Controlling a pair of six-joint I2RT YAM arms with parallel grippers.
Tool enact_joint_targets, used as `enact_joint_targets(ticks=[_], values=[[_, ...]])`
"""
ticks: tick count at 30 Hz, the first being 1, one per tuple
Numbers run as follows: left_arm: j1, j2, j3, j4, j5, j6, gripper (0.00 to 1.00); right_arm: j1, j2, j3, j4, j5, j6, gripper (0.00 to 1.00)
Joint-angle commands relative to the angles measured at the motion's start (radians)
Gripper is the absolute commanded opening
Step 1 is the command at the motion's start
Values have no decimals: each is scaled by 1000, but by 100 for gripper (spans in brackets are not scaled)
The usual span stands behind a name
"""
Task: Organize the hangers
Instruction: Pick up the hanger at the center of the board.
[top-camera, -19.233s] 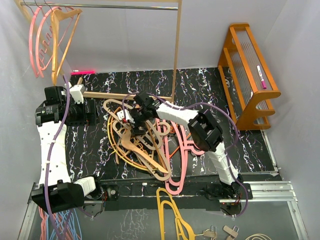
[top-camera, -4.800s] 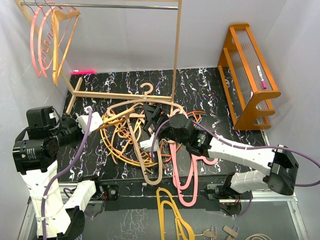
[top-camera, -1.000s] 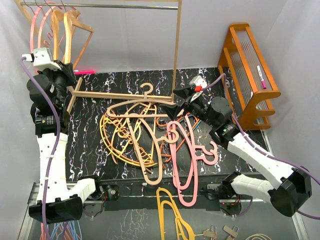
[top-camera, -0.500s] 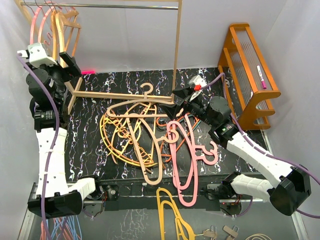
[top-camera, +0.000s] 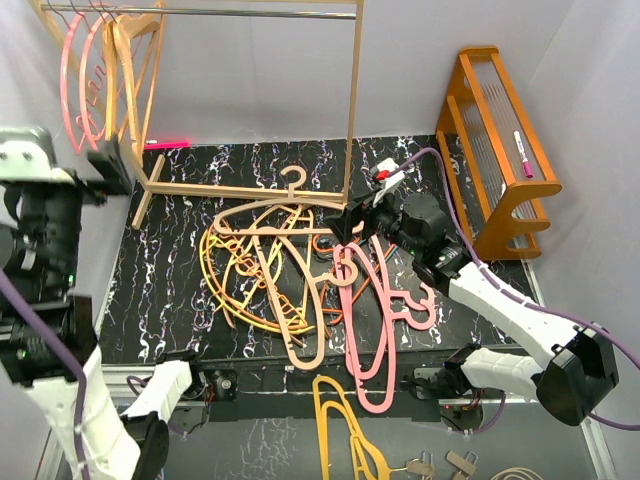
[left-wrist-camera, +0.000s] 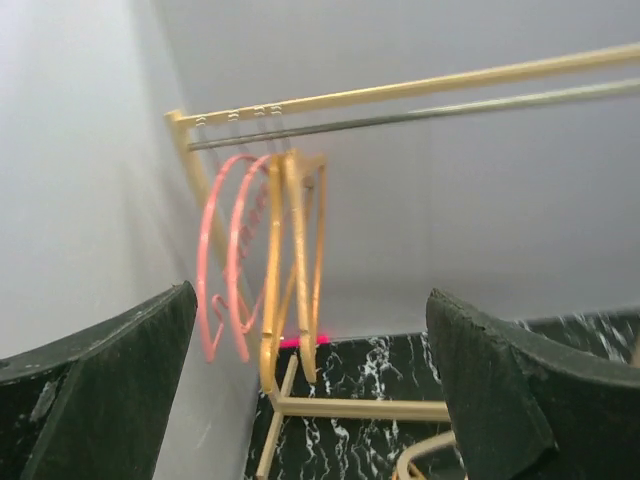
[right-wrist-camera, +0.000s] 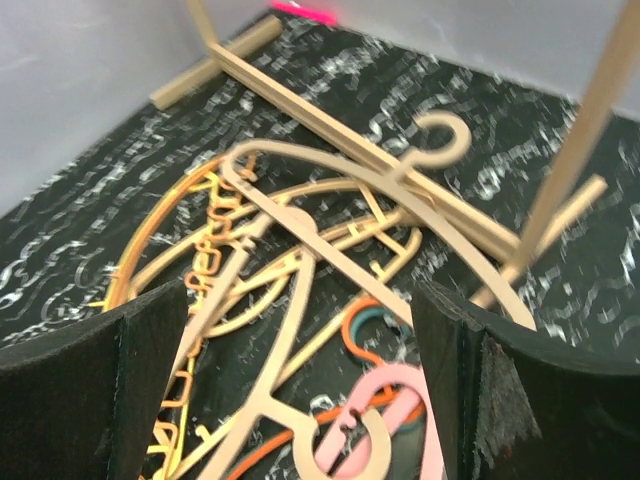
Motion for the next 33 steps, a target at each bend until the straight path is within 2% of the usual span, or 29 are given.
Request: enact_joint_targets(ticks=[1,4,7,11,12,14,15,19,22,27,30,33], values=[[-24,20,13,-424,442,215,97,-1,-15,-21,-85,220,108,99],[-38,24,-44,-596,599,285,97,-2,-6,0,-163,292,145,99],[-42,60,-126,-724,683,326,97,-2,31,8,-187,327,110,99],[-41,136,-223,-784,781,336,97,-2,120,81,-238,391,48,98],[-42,148,-243,-745,781,308,97,-5,131,83,-226,398,46,93],[-42,167,-276,-659,746,247,97,-10,142,76,-183,411,53,77],[-42,184,-277,-634,714,228,97,-17,151,78,-173,410,60,75],[-42,286,-267,-621,600,183,97,-76,230,104,-144,273,85,77],[-42,275,-307,-578,569,155,97,-140,346,163,-170,145,89,78],[-41,250,-381,-536,548,108,97,-255,517,234,-200,-26,131,75],[-41,255,-386,-546,510,130,97,-315,565,230,-138,-134,157,72],[-42,285,-387,-559,508,139,97,-333,599,243,-65,-155,166,72]])
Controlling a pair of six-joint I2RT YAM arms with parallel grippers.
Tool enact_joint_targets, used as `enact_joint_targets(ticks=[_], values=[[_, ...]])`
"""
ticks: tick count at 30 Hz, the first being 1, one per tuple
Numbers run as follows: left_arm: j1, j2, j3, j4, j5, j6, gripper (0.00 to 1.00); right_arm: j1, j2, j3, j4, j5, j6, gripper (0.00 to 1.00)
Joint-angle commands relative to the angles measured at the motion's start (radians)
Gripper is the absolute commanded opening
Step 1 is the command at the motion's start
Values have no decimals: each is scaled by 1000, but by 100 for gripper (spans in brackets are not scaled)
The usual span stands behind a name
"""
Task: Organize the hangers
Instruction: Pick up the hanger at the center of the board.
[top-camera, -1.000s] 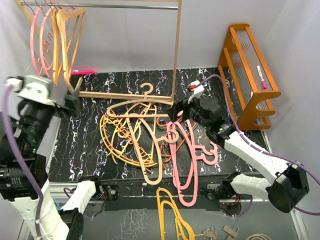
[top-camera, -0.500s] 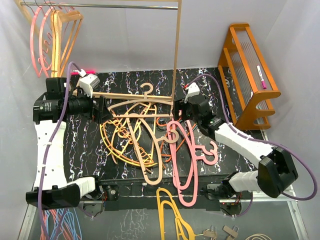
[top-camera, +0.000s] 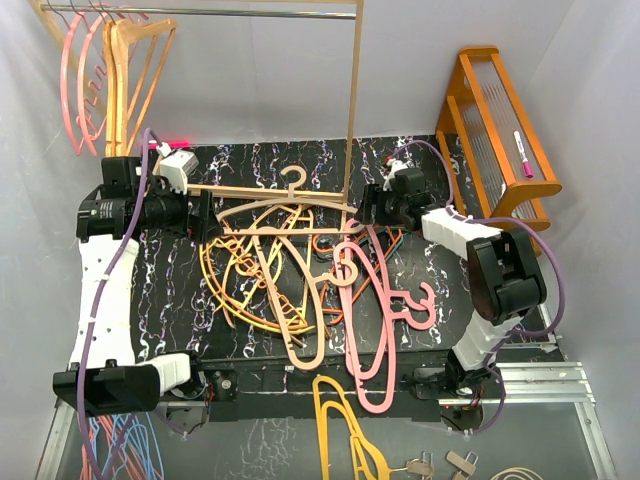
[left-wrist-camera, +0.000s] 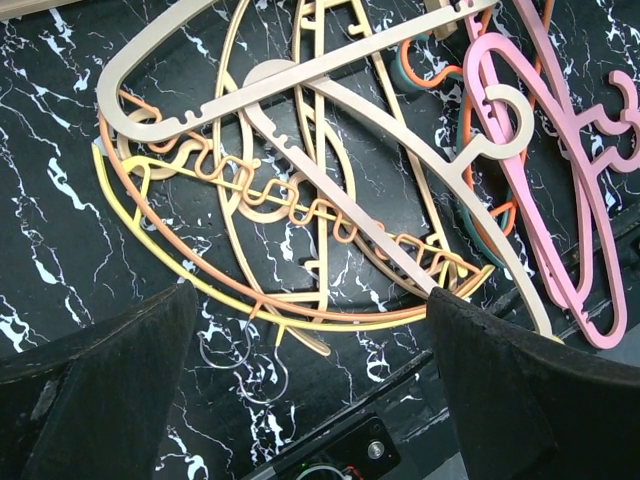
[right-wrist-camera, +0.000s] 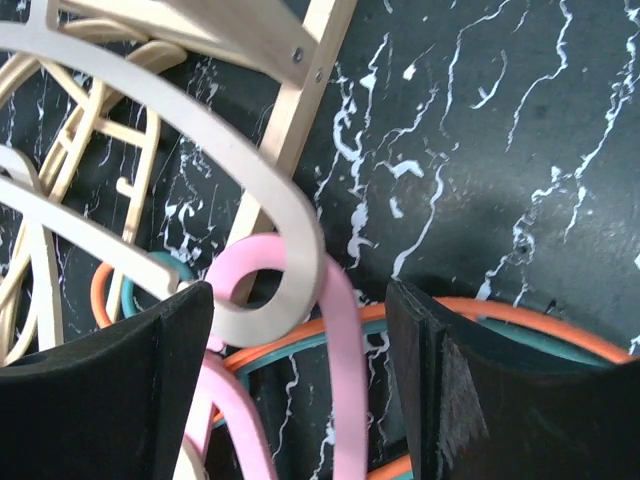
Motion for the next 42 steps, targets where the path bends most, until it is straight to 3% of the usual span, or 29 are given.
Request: enact_joint_targets(ticks=[1,11,18,23,32,42], values=[[-2,18,-11,3,-13,-12,97,-29,25,68,152,-128,27,72],[-3,30,-39,26,-3,-11,97,-28,233,230,165,-281,38,65],[-1,11,-74,34,-2,-8,97,-28,226,184,182,-327,70,56],[-2,12,-92,39,2,-8,97,1,169,112,207,-375,108,43],[-2,5,-113,34,7,-10,97,114,78,6,201,-371,140,41],[-3,56,-147,-19,-118,2,97,396,62,10,312,-282,290,38]])
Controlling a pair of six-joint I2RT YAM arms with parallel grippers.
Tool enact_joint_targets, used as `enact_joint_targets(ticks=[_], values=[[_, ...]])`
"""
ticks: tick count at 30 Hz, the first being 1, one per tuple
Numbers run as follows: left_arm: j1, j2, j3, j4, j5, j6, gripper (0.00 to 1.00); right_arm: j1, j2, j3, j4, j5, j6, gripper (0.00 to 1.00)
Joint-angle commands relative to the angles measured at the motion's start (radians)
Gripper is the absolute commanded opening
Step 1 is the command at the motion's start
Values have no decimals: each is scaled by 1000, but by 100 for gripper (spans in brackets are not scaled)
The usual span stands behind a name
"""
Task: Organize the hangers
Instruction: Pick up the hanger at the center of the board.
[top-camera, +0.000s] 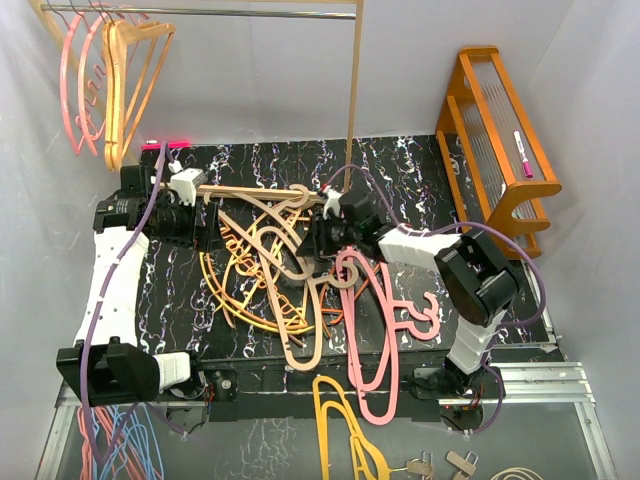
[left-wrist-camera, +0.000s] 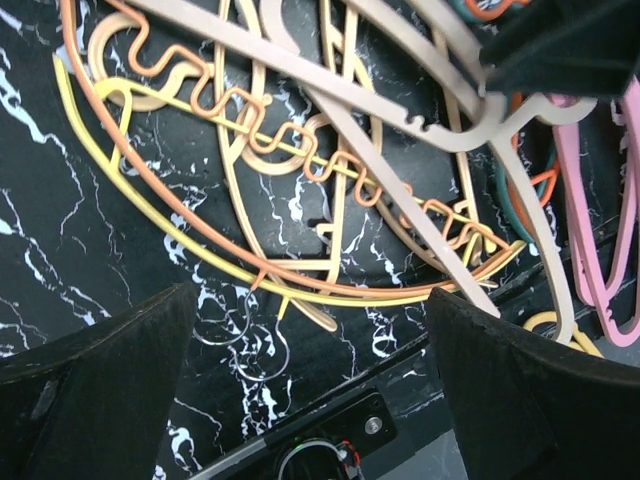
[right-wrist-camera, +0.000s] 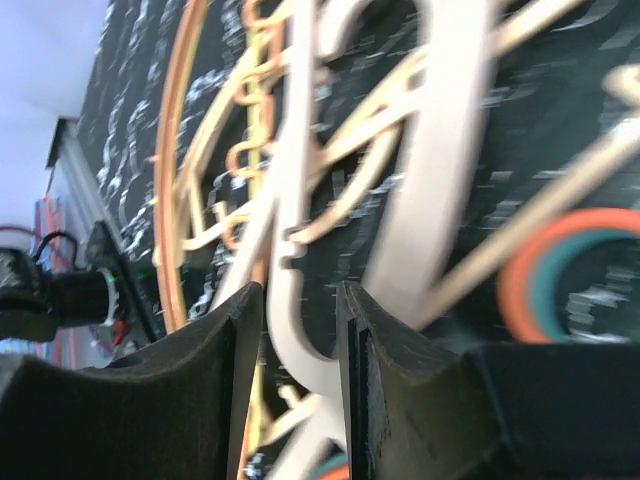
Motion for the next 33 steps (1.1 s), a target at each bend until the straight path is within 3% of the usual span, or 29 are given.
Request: enact_joint_targets(ticks=[1,4,6,8,10,14,17,20,21,25,28,33], values=[[-6,10,-11,-49,-73,10,97,150,-7,55,108,47,87,40],[-7,4,-5,-77,-90,46,97,244,45,128,140,27,133,47],[-7,-1,-2,-104,-86,82,97,265,38,145,138,40,126,61],[-8,-7,-3,-124,-93,97,97,258,-55,93,143,190,50,83],[-8,-15,-5,-128,-102,94,97,257,-171,34,157,401,-114,96],[-8,-39,-23,-114,-102,75,97,255,-280,-38,214,432,-742,99],[-9,-49,-44,-101,-93,62,97,170,-296,-47,235,275,-1069,99],[-9,-58,-60,-89,-88,49,97,26,-194,145,12,-52,-1179,99],[-9,-63,-62,-85,-88,45,97,1,-146,223,-94,-126,-1282,99],[-8,-79,-62,-70,-63,34,97,-34,114,572,-465,-171,-1480,98],[-9,-88,-65,-41,-32,12,97,-44,268,724,-551,-171,-1523,97],[-9,-87,-52,-32,-58,10,97,-43,381,804,-504,-186,-1489,97]])
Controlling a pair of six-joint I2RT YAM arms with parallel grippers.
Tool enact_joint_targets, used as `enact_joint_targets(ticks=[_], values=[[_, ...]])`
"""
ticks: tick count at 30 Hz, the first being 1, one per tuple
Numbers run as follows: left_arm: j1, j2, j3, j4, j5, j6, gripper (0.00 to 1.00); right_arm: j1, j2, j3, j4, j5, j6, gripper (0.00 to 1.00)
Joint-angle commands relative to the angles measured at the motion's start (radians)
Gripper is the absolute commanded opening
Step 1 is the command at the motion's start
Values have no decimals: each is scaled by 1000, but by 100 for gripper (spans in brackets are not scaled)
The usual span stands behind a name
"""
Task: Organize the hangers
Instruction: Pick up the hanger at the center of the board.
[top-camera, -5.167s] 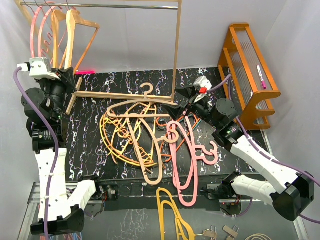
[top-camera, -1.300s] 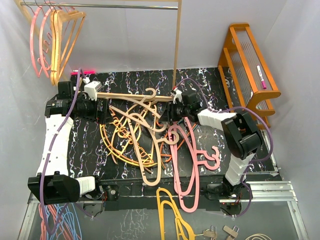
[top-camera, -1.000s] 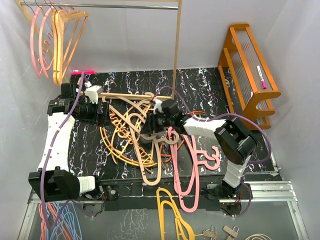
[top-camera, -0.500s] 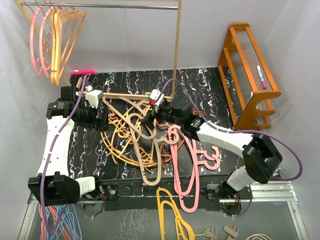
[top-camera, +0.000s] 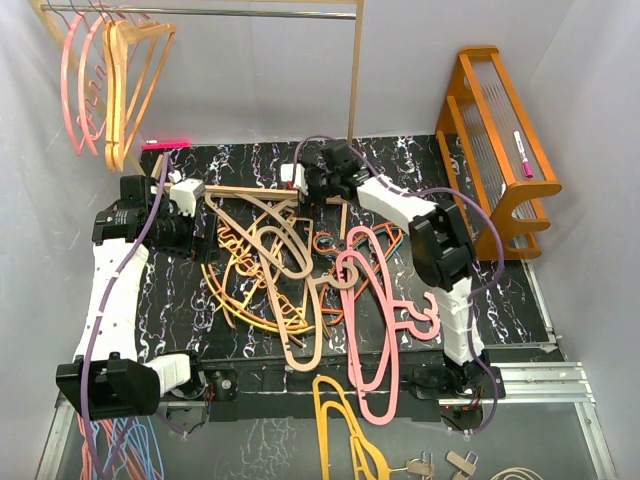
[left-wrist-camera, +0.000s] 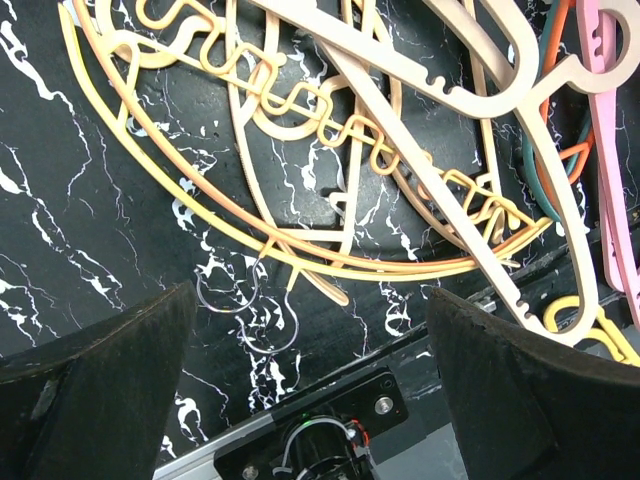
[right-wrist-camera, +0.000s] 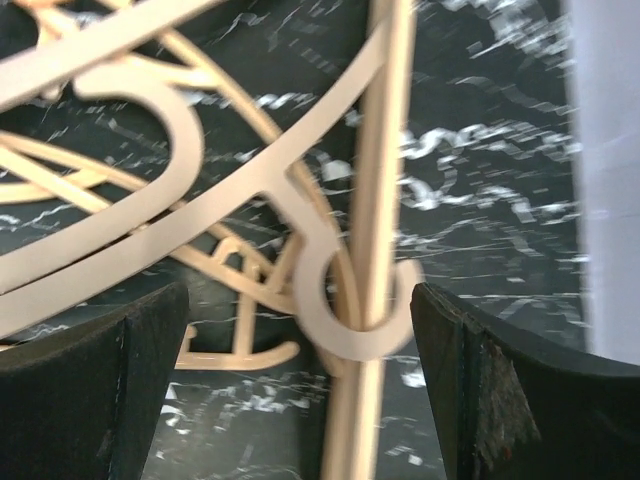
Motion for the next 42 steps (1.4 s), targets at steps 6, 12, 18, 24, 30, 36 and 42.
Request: enact_joint_targets(ticks=[6,12,18,24,30,36,42], values=[[-4,-24,7,16,40,-22,97,22,120,101,-67,-44,-40,94],[-4,-24,-10,20,52,-22,97,27,155,97,2,-18,3,89],[-4,-36,-28,22,56,-21,97,27,198,142,48,13,47,84],[-5,-41,-20,11,52,-16,97,10,245,185,76,7,112,66],[-5,-38,-23,12,44,-17,97,-2,257,183,78,3,144,55],[-6,-30,-21,15,38,-19,97,-9,254,173,72,9,150,39],[-5,-27,-19,-14,29,2,97,-7,229,179,63,16,175,8]])
